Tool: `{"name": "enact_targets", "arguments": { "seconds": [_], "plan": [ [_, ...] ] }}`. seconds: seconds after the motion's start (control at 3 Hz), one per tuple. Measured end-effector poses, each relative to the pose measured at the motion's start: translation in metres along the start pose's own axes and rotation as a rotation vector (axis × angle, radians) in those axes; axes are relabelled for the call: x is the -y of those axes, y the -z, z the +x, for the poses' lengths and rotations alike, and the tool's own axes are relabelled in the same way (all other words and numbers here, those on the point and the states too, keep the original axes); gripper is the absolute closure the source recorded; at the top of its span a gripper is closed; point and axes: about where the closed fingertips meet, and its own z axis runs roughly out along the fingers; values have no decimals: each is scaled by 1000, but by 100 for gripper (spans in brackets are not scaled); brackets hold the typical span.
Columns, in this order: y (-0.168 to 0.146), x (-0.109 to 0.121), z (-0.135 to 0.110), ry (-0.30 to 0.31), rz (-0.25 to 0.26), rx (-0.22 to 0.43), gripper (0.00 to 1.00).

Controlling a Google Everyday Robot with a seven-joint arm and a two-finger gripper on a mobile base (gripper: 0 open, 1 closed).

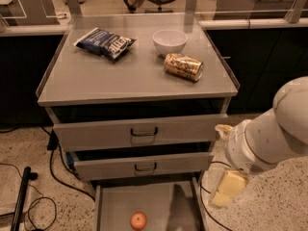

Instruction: Pick apple from bottom drawer and place on counter

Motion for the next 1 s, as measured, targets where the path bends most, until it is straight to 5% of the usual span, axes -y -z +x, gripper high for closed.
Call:
{"name": "enact_targets", "arguments": {
  "seconds": [1.0],
  "plan": [
    [-122, -43, 31, -45, -79, 71, 0]
  ]
}}
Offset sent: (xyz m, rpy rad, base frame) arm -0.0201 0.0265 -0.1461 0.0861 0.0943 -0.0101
